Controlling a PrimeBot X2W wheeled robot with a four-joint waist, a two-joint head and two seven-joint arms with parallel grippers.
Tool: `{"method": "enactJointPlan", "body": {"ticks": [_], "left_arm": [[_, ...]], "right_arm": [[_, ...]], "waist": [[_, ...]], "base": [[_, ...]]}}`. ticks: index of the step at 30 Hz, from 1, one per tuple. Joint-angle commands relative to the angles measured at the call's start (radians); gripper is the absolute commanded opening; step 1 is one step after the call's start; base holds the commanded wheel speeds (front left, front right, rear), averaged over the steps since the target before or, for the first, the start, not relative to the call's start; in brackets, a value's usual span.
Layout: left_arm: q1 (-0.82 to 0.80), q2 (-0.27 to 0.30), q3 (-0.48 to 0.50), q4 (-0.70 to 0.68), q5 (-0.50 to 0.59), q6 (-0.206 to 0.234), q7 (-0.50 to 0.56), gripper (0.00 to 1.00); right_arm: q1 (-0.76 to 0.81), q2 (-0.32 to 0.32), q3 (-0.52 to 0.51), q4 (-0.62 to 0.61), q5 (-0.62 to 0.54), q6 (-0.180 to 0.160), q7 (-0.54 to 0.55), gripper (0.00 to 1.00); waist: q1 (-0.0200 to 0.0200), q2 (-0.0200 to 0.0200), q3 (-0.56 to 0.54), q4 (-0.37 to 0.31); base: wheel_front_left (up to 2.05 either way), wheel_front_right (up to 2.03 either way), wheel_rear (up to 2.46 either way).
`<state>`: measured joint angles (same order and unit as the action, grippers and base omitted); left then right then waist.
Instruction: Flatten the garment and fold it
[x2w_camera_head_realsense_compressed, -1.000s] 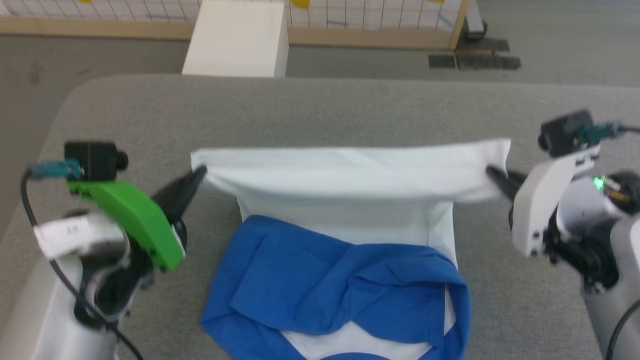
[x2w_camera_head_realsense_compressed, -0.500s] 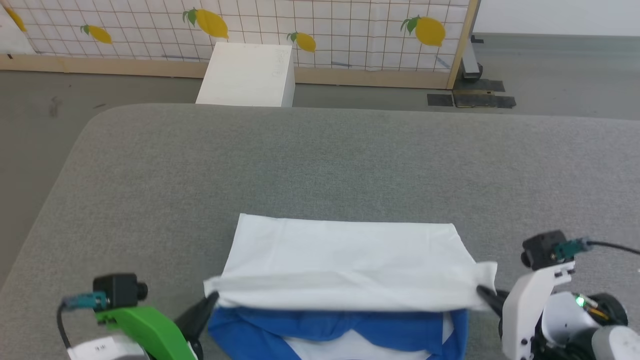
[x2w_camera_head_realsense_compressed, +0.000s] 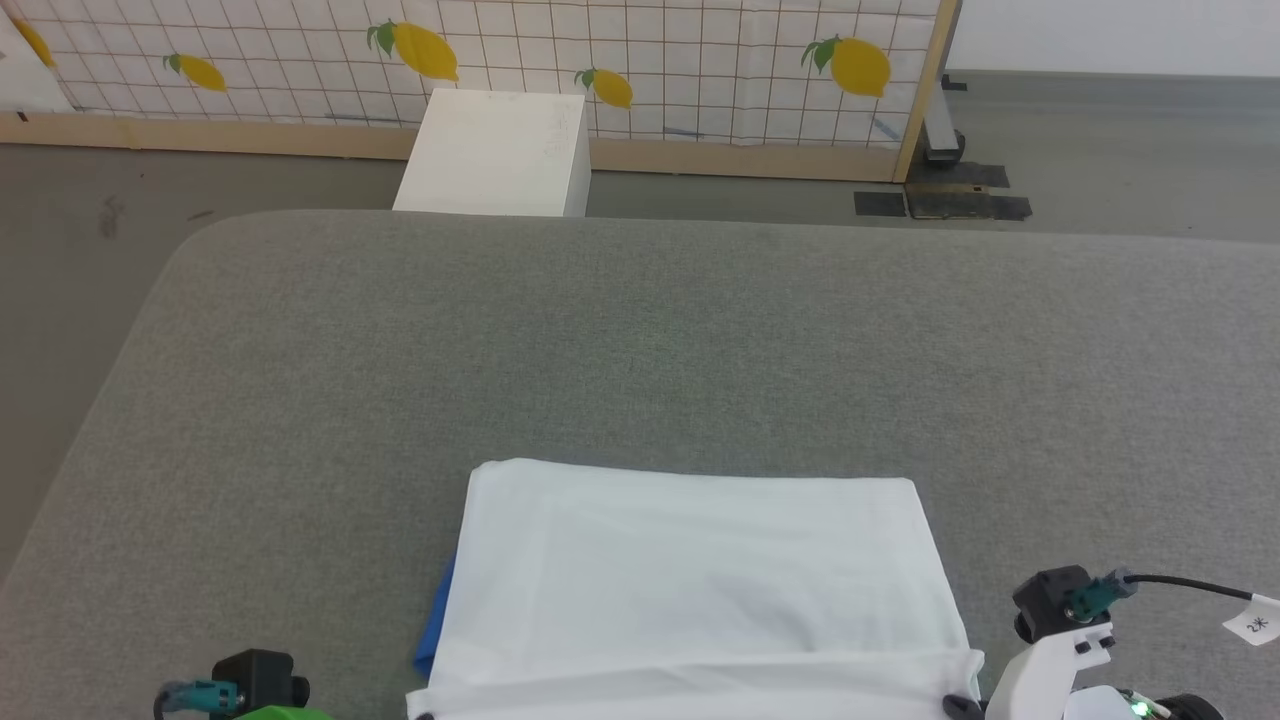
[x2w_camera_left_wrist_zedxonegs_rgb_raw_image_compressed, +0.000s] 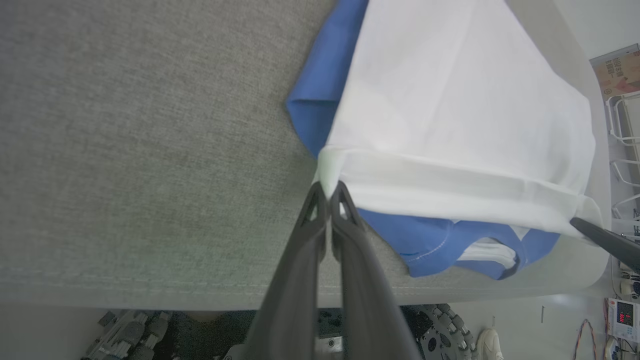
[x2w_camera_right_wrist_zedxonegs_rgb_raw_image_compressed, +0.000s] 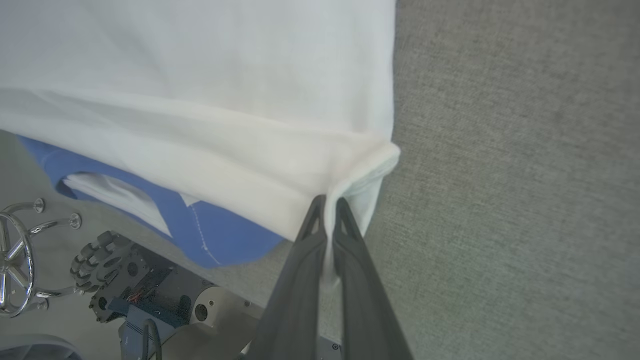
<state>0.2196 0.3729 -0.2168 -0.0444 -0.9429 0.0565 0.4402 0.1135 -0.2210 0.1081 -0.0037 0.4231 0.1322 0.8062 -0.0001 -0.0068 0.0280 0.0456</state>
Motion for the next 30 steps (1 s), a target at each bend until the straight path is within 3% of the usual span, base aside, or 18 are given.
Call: {"method": "enactJointPlan", "body": {"ticks": [1,6,7,8,9,16,22,26,30], "left_arm": [[0.011,0.009,-0.003,0.013,0.009,0.011,0.011,0.00],[0.000,0.011,-0.013,0.051,0.021,0.026,0.023,0.00],[-0.001,0.011,-0.015,0.058,0.023,0.031,0.025,0.10],[-0.002,0.011,-0.015,0.062,0.023,0.036,0.027,0.49],[-0.003,0.013,-0.016,0.069,0.024,0.042,0.034,1.00],[-0.005,0.046,-0.015,0.082,0.040,0.087,0.078,1.00],[-0.009,0.077,0.025,0.027,0.050,0.144,0.085,1.00],[-0.022,0.084,0.084,-0.040,0.051,0.153,0.023,1.00],[-0.055,0.084,0.146,-0.102,0.084,0.121,-0.117,1.00]], "right_arm": [[0.016,-0.003,0.005,0.007,-0.005,-0.002,0.011,0.00],[0.024,-0.006,0.014,0.015,-0.005,-0.002,0.030,0.00],[0.024,-0.004,0.013,0.014,-0.005,-0.002,0.030,0.00],[0.025,-0.004,0.015,0.015,-0.005,-0.002,0.035,0.72],[0.026,-0.004,0.016,0.014,-0.005,-0.002,0.039,1.00],[0.059,-0.020,0.011,-0.024,0.031,-0.002,0.103,1.00],[0.093,-0.028,-0.075,-0.135,0.085,-0.002,0.170,1.00],[0.070,-0.008,-0.155,-0.208,0.110,-0.002,0.187,1.00],[0.012,0.006,-0.189,-0.227,0.106,-0.002,0.184,1.00]], "waist": [[0.0001,0.0067,-0.001,0.000],[0.0001,0.0067,-0.003,-0.007],[0.0001,0.0067,-0.003,-0.009],[0.0001,0.0067,-0.003,-0.011],[0.0001,0.0067,-0.004,-0.013],[0.0001,0.0067,-0.014,-0.019],[0.0001,0.0067,-0.035,-0.019],[0.0001,0.0067,-0.040,-0.023],[0.0001,0.0067,-0.030,-0.023]], "base": [[0.00,0.00,0.00],[0.00,0.00,0.00],[0.00,0.00,0.00],[0.00,0.00,0.00],[0.00,0.00,0.00],[0.00,0.00,0.00],[0.00,0.00,0.00],[0.00,0.00,0.00],[0.00,0.00,0.00]]}}
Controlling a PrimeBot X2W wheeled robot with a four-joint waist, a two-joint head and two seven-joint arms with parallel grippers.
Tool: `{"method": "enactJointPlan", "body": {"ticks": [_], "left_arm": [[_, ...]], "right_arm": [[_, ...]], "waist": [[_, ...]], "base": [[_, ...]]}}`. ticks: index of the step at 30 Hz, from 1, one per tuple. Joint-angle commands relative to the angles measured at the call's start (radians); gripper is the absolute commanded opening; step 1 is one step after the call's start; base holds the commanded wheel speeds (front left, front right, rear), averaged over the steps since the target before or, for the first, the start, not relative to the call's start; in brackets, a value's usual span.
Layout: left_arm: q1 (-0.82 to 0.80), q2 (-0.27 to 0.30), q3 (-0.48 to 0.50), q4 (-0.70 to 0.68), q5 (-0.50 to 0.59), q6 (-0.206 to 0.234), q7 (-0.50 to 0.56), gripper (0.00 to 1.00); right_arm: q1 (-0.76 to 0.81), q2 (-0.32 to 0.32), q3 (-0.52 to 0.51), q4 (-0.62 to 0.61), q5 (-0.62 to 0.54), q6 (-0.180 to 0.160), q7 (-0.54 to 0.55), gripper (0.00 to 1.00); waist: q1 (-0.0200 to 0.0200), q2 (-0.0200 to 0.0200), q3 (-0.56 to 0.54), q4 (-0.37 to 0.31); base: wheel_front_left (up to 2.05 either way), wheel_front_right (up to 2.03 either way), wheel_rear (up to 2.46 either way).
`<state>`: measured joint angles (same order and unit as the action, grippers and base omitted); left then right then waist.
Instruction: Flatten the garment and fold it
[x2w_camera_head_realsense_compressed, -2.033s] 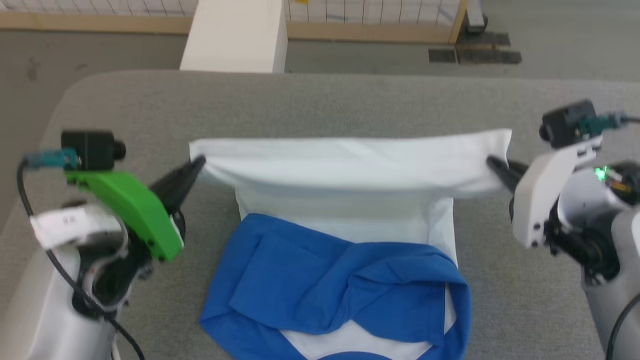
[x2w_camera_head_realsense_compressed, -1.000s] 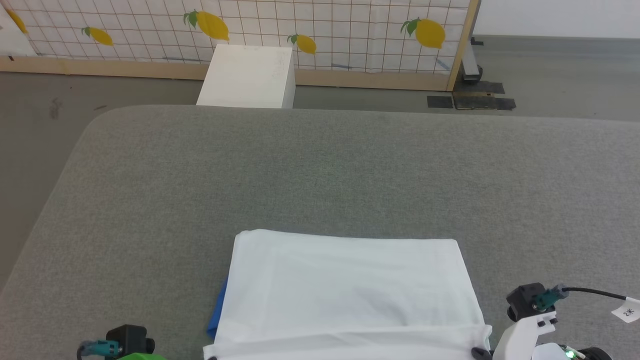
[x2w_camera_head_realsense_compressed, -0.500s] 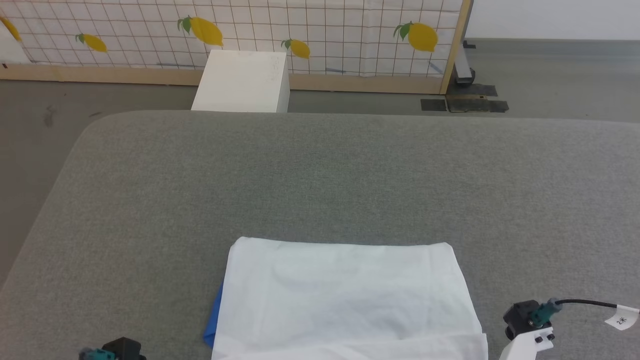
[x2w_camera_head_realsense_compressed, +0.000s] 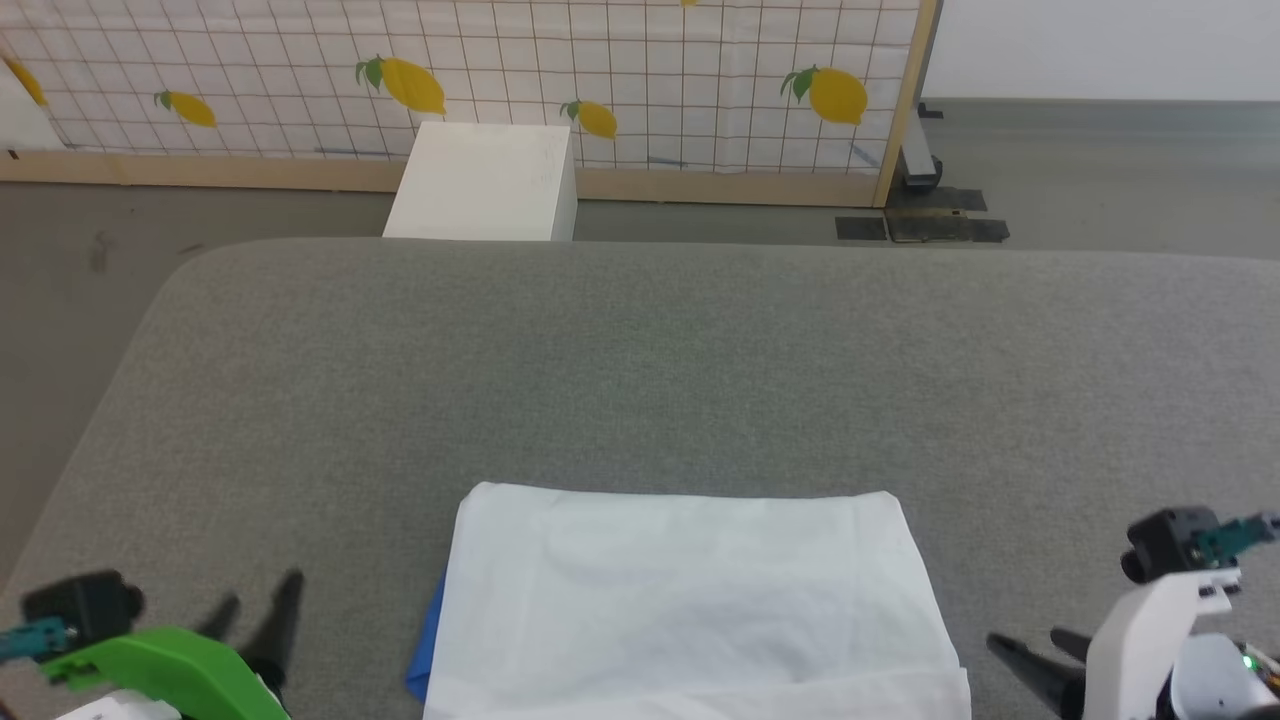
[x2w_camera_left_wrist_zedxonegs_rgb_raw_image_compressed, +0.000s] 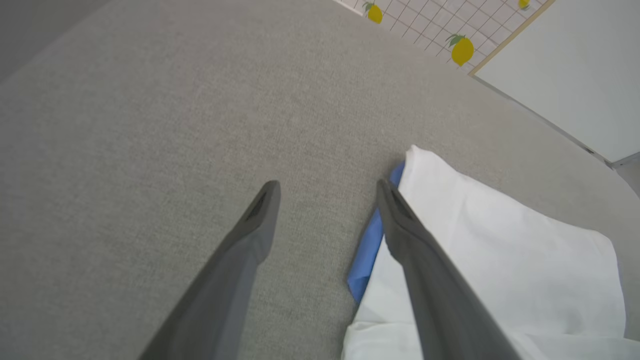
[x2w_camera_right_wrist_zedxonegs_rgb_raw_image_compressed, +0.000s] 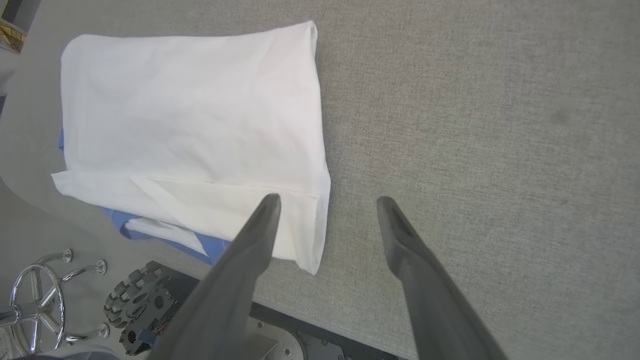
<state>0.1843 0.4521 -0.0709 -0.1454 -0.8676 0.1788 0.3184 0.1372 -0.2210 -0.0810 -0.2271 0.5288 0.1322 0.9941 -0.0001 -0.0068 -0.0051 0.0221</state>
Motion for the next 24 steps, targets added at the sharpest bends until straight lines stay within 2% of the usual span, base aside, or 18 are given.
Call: {"method": "enactJointPlan", "body": {"ticks": [1,5,12,19,24], "left_arm": [[-0.031,0.010,0.014,-0.012,0.035,-0.016,-0.050,1.00],[-0.070,0.009,0.027,-0.019,0.134,-0.074,-0.249,1.00],[-0.138,-0.012,0.005,0.021,0.300,-0.121,-0.530,1.00],[-0.197,-0.066,0.016,0.055,0.408,-0.147,-0.579,1.00],[-0.201,-0.126,0.061,0.048,0.453,-0.175,-0.580,1.00]], "right_arm": [[-0.031,0.000,0.004,0.002,-0.004,-0.002,-0.007,1.00],[-0.101,-0.028,0.048,0.055,-0.006,-0.002,-0.037,1.00],[-0.192,-0.078,0.154,0.182,0.011,-0.002,-0.065,1.00],[-0.238,-0.099,0.249,0.295,0.035,-0.002,-0.088,1.00],[-0.261,-0.081,0.332,0.349,0.068,-0.002,-0.118,1.00]], "waist": [[0.0001,0.0068,0.010,0.002],[0.0001,0.0068,0.039,0.009],[0.0001,0.0068,0.109,0.030],[0.0001,0.0068,0.153,0.048],[0.0001,0.0068,0.164,0.049]], "base": [[0.00,0.00,0.00],[0.00,0.00,0.00],[0.00,0.00,0.00],[0.00,0.00,0.00],[0.00,0.00,0.00]]}}
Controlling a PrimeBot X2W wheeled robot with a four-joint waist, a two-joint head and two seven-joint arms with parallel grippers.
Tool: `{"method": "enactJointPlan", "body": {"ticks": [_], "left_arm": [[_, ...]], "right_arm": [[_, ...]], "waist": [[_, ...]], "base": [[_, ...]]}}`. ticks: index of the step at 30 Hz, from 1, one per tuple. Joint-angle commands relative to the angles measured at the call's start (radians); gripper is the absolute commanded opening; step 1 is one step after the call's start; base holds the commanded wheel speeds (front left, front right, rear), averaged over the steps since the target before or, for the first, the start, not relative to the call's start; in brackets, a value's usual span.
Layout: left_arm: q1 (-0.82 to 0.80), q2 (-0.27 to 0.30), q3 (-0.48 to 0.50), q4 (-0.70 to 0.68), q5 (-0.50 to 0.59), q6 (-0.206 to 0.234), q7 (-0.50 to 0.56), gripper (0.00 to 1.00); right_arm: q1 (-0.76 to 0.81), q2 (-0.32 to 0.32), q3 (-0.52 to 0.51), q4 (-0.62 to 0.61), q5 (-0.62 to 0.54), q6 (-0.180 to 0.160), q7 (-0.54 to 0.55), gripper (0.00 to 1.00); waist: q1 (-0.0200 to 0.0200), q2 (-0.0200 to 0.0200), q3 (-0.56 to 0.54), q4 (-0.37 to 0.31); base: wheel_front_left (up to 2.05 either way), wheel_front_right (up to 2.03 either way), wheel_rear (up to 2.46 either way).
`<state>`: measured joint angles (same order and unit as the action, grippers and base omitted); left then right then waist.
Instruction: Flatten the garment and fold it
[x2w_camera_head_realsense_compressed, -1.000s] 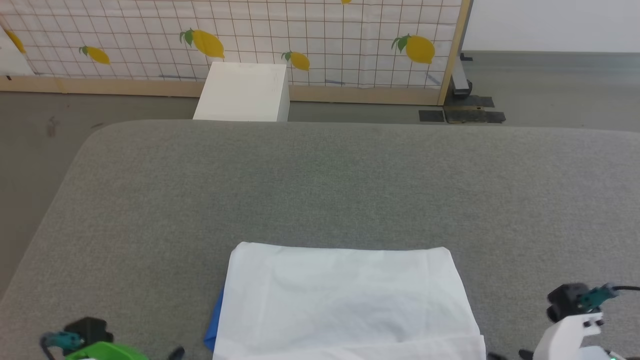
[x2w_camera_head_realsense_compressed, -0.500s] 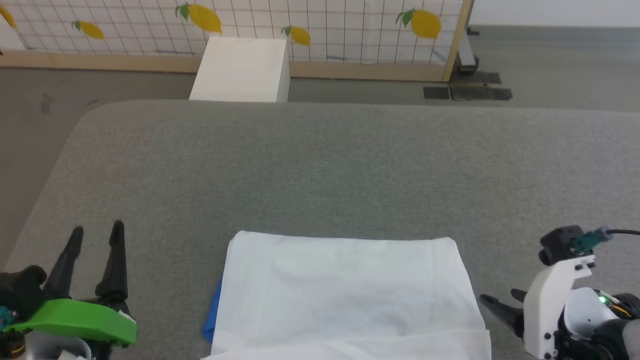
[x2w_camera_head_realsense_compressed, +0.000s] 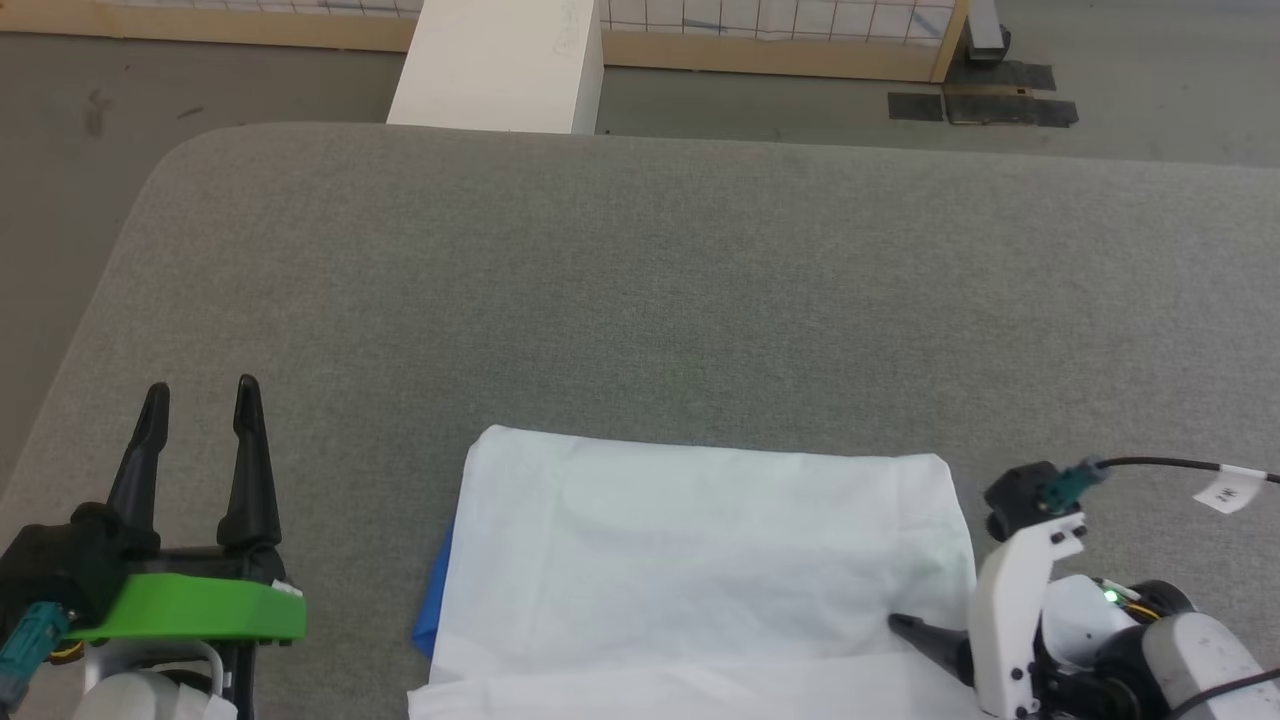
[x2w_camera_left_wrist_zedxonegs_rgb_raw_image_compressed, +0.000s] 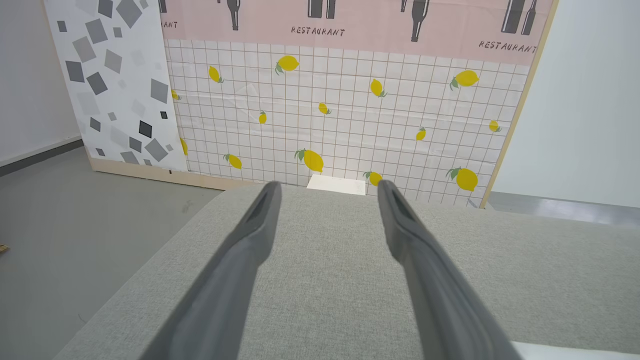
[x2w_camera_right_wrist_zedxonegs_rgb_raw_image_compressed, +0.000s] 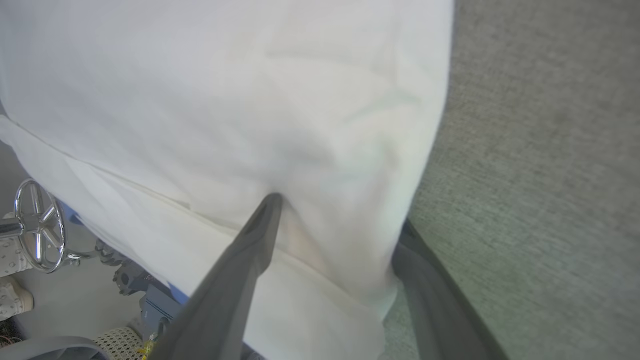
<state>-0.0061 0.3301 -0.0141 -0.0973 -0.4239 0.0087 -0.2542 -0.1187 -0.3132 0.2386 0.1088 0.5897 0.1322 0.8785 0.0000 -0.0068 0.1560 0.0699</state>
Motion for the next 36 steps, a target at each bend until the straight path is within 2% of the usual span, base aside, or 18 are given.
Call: {"method": "enactJointPlan", "body": {"ticks": [1,13,14,15,16,17,26,36], "left_arm": [[-0.008,-0.013,0.011,0.001,0.014,-0.009,-0.007,1.00],[-0.003,-0.095,0.056,0.032,0.058,-0.076,-0.007,1.00],[-0.004,-0.099,0.059,0.034,0.062,-0.080,-0.007,1.00],[-0.004,-0.103,0.061,0.035,0.064,-0.083,-0.007,1.00],[-0.004,-0.107,0.064,0.037,0.068,-0.086,-0.008,1.00],[-0.003,-0.116,0.072,0.039,0.074,-0.094,-0.008,1.00],[0.000,-0.144,0.092,0.040,0.098,-0.110,-0.008,1.00],[-0.003,-0.157,0.096,0.035,0.114,-0.122,-0.008,1.00]], "right_arm": [[-0.011,0.016,0.028,0.020,0.013,-0.002,-0.008,1.00],[-0.096,0.045,0.168,0.156,0.009,-0.002,-0.084,1.00],[-0.100,0.047,0.171,0.171,0.008,-0.002,-0.085,0.86],[-0.104,0.050,0.172,0.181,0.009,-0.002,-0.086,0.34],[-0.109,0.053,0.174,0.190,0.010,-0.002,-0.088,0.13],[-0.121,0.054,0.175,0.207,0.013,-0.002,-0.087,0.00],[-0.153,0.027,0.130,0.211,0.016,-0.002,-0.102,0.00],[-0.170,-0.086,-0.042,0.202,-0.033,-0.002,-0.064,0.00]], "waist": [[0.0000,0.0068,0.003,0.001],[0.0000,0.0068,0.011,0.012],[0.0000,0.0068,0.011,0.012],[0.0000,0.0068,0.011,0.012],[0.0000,0.0068,0.011,0.013],[0.0000,0.0068,0.011,0.011],[0.0000,0.0068,-0.001,-0.008],[0.0000,0.0068,0.006,-0.034]], "base": [[0.00,0.00,0.00],[0.00,0.00,0.00],[0.00,0.00,0.00],[0.00,0.00,0.00],[0.00,0.00,0.00],[0.00,0.00,0.00],[0.00,0.00,0.00],[0.00,0.00,0.00]]}}
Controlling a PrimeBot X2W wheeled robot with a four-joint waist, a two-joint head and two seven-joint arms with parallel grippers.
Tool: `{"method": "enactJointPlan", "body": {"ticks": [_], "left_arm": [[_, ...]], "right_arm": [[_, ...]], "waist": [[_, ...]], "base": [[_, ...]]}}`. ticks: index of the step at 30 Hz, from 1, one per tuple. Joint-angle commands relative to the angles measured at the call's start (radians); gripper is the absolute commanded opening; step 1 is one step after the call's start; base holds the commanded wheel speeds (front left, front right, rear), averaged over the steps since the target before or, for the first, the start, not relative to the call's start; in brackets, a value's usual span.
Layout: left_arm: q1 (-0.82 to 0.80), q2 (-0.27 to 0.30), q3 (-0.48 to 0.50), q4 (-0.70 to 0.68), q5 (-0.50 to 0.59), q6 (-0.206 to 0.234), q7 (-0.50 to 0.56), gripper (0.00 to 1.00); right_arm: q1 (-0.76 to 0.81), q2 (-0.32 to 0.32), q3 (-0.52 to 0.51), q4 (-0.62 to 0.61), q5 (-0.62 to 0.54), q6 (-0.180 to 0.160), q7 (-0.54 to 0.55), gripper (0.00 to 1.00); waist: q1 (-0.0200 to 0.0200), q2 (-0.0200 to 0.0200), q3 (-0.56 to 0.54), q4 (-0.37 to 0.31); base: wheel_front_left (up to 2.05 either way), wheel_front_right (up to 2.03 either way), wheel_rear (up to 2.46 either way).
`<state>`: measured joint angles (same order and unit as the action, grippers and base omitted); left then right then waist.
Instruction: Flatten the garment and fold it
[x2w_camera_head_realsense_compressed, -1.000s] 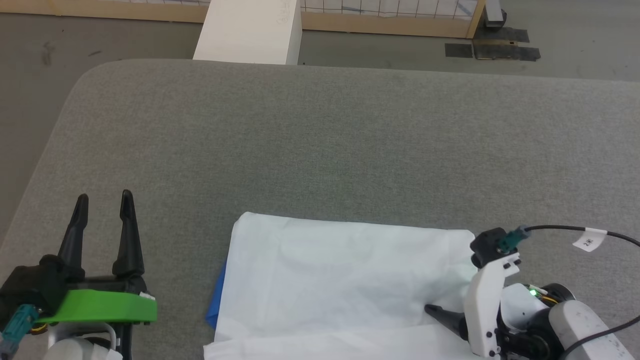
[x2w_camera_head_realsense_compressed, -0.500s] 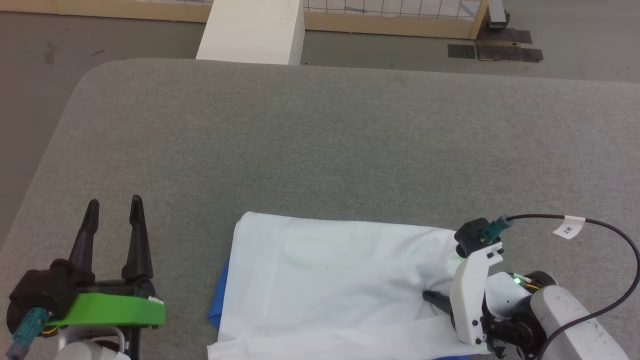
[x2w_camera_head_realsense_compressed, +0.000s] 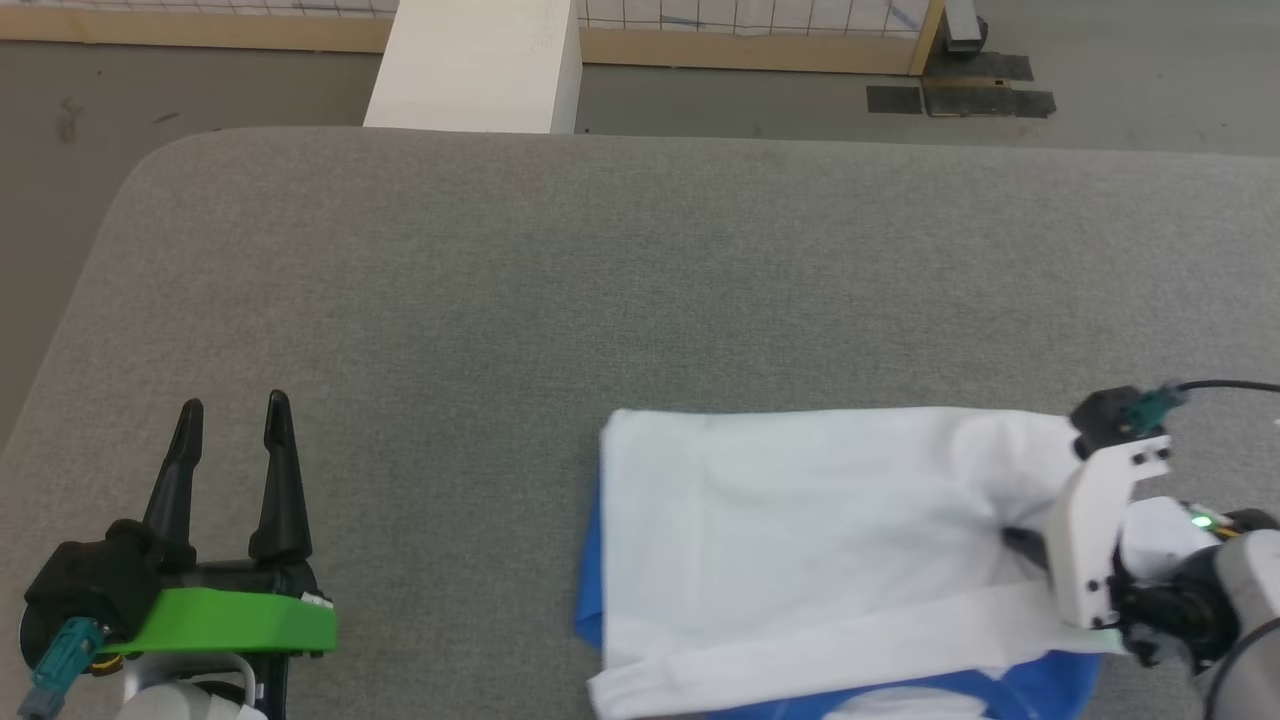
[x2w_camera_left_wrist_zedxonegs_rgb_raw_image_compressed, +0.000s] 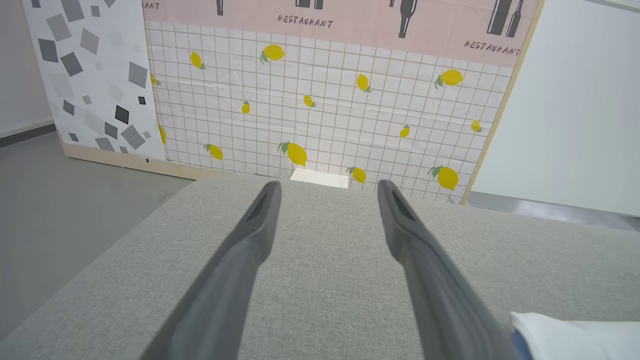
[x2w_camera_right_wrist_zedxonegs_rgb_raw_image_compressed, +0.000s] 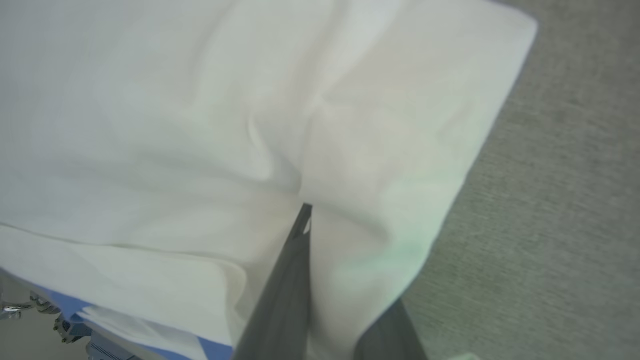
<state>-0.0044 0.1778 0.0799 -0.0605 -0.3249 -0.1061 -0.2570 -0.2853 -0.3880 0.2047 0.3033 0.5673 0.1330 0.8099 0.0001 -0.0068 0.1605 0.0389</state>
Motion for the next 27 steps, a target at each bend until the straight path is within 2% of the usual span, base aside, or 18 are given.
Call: {"method": "enactJointPlan", "body": {"ticks": [1,8,12,15,21,27], "left_arm": [[-0.005,-0.004,0.001,0.000,0.017,-0.008,-0.005,1.00],[-0.003,-0.003,-0.001,0.010,0.026,-0.013,-0.005,1.00],[-0.004,-0.005,-0.005,0.022,0.025,-0.015,-0.005,1.00],[-0.009,-0.004,-0.010,0.033,0.023,-0.016,-0.005,1.00],[-0.008,0.000,-0.009,0.053,0.020,-0.015,-0.005,1.00],[-0.001,0.000,-0.010,0.070,0.016,-0.009,-0.003,1.00]], "right_arm": [[-0.003,-0.026,-0.029,0.007,-0.022,-0.002,0.014,0.00],[-0.011,-0.078,-0.190,0.024,-0.109,-0.002,0.059,0.00],[-0.030,-0.068,-0.284,0.049,-0.189,-0.002,0.075,0.00],[-0.041,-0.051,-0.306,0.043,-0.248,-0.002,0.093,0.00],[-0.059,-0.034,-0.255,-0.042,-0.296,-0.002,0.169,0.00],[-0.065,-0.075,-0.127,-0.207,-0.274,-0.002,0.326,0.00]], "waist": [[-0.0001,0.0068,0.003,-0.005],[-0.0001,0.0068,0.008,-0.017],[-0.0001,0.0068,0.011,-0.020],[-0.0001,0.0068,0.014,-0.022],[-0.0001,0.0068,0.005,-0.034],[-0.0001,0.0068,-0.009,-0.041]], "base": [[0.00,0.00,0.00],[0.00,0.00,0.00],[0.00,0.00,0.00],[0.00,0.00,0.00],[0.00,0.00,0.00],[0.00,0.00,0.00]]}}
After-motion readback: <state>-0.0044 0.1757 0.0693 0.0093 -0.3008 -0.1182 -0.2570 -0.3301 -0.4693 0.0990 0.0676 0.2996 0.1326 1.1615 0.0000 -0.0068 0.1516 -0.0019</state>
